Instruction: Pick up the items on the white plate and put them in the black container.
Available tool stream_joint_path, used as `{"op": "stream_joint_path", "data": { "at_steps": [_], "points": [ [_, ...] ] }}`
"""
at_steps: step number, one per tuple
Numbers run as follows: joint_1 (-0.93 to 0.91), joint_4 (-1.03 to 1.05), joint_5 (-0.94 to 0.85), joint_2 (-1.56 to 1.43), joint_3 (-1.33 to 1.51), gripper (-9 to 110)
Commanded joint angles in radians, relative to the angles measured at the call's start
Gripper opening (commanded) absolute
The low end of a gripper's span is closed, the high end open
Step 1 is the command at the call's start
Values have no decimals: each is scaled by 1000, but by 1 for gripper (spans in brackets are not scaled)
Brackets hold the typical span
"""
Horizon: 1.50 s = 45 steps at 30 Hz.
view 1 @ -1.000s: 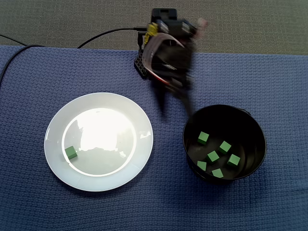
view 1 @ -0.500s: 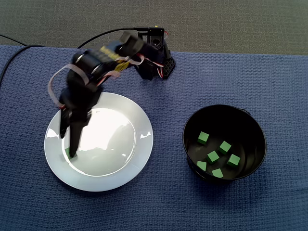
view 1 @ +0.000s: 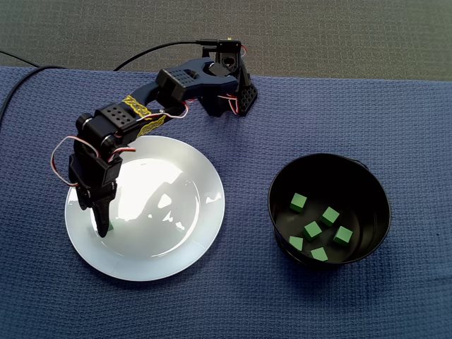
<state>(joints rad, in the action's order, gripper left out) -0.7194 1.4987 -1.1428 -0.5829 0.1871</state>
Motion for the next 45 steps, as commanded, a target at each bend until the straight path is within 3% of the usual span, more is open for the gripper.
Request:
{"op": "stream_joint_path", "data": {
  "at_steps": [1,24,29,32,36,40,45],
  "points": [
    [-15,11,-21,31,-74,27],
    [-34,61,-58,324,-279,25],
    [-35,83,-60,354,-325,14],
    [-35,115,-61,374,-367,0],
    [-37,127,-58,383,-385,0],
    [-41,127,6,321,-362,0],
    [-66,64,130,20,-249,0]
  ]
}}
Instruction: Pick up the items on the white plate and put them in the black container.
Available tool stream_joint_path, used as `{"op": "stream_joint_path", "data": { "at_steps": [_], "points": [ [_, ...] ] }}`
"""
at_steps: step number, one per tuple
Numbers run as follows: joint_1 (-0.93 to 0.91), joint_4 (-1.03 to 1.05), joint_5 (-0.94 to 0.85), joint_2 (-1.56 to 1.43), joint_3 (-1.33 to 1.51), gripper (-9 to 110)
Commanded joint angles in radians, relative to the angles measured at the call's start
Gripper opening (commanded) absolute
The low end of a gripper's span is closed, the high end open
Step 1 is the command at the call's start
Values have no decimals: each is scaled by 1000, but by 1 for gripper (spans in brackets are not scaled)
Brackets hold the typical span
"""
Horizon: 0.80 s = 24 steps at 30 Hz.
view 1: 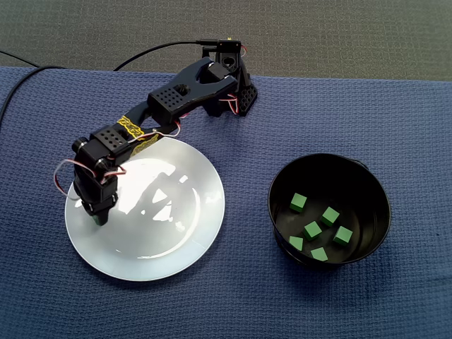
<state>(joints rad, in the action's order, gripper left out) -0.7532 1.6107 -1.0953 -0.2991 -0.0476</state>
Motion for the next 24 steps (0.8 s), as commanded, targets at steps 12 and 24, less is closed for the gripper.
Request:
{"op": "stream_joint_path", "data": {
  "at_steps": [12,24],
  "points": [
    [186,-341,423,-1255,495,0],
    [1078,-454,600,-1764,1206,0]
  ]
}}
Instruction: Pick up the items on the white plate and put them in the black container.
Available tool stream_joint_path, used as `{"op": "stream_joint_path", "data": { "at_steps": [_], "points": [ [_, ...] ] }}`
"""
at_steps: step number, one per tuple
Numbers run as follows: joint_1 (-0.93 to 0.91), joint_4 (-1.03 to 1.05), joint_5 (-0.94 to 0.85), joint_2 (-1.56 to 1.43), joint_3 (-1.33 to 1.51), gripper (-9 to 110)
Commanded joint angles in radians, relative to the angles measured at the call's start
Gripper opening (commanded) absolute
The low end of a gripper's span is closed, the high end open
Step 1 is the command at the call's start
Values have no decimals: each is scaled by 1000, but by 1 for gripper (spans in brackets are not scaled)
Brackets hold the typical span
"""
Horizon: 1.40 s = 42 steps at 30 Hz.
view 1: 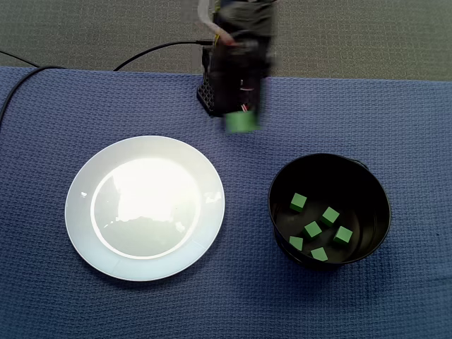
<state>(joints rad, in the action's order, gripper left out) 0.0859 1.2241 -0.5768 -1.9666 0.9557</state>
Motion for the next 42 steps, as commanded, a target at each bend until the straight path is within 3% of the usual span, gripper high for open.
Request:
{"op": "stream_joint_path", "data": {
  "at_steps": [1,7,17,19,23,28,32,35,38,42],
  "points": [
    [293,-86,107,-98,268,0],
    [468,-244,172,-41,670,0],
    [459,-710,147,66,1249,0],
    [456,-703,153,60,1255,4],
    [469,-652,144,12,1247,34],
    [403,-337,109,-89,950,38],
    [314,-75,-133,-172,594,33],
    [242,-40,-319,-322,471,22],
    [160,18,-560,-472,466,11],
    [17,3,-816,-699,672,0]
  ]
}}
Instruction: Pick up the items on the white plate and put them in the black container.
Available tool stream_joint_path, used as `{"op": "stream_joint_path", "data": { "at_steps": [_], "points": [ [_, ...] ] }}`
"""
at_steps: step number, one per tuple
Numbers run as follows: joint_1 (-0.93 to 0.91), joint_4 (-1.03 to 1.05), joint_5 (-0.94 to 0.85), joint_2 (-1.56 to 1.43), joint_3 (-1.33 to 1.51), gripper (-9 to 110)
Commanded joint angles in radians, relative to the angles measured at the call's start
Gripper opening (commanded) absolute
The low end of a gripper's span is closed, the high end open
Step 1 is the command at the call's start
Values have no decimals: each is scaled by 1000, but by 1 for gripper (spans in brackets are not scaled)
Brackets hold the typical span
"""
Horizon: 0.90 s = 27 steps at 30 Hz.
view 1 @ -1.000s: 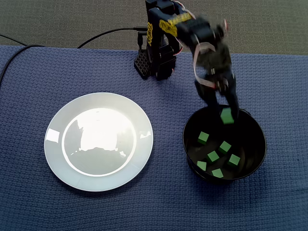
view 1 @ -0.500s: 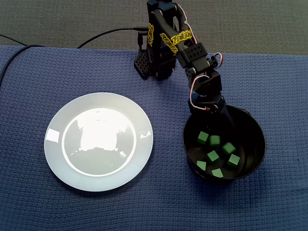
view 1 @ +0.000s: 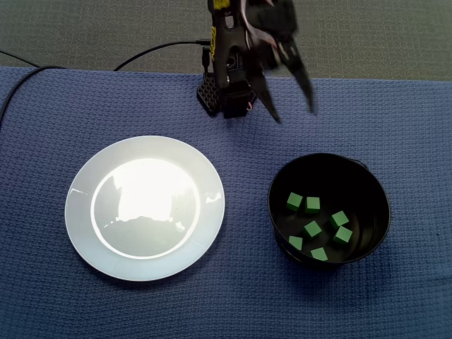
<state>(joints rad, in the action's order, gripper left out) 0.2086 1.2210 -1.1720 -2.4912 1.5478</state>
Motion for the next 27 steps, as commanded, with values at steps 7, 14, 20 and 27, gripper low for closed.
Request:
{"op": "stream_joint_path", "data": {
  "at_steps": [7,14,20,27],
  "points": [
    [-213,-12,-336,-512,623,0],
    [-227,-21,-325,-663,1089,0],
    [-227,-83,-394,-684,1419,0],
    [-212,308,-397,-686,1448,0]
  ]
}}
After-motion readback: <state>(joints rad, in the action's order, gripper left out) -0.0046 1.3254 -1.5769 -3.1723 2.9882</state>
